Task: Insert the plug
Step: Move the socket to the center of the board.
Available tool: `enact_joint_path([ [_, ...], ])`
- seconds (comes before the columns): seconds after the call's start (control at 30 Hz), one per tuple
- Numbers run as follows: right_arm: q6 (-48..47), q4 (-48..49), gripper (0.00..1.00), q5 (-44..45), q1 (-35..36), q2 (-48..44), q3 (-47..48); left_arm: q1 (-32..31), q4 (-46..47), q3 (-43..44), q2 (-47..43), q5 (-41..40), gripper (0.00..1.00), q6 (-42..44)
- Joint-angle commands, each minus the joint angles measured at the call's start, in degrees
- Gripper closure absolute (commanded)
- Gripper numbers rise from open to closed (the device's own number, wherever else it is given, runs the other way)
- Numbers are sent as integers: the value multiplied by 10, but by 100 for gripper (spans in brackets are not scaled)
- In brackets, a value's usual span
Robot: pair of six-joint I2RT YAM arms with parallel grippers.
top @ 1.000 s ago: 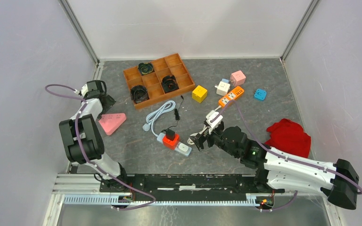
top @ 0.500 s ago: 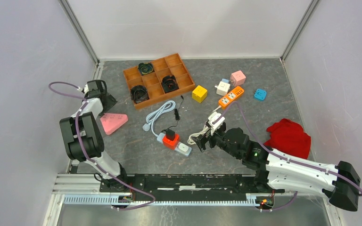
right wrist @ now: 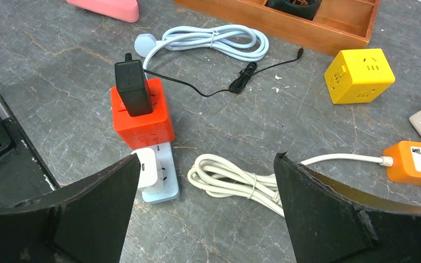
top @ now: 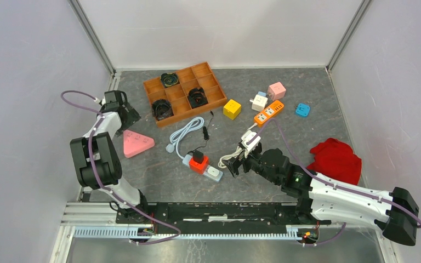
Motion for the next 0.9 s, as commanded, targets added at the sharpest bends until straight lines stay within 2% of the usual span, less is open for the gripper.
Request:
enact_joint_path([
  [0.0,-2,12,2,-1,-1,-7,6,7,-17,44,29,-49,9,35],
  [0.33,1,9,2,12,-1,-6,6,9,-33,36,66,-25,11,19],
  [0.67,21,-12,2,54,0,8,13,9,5,1,61,122,19,1],
  [0.87,46,-26,2,100,-1,17,20,8,14,-8,45,169,20,-6],
])
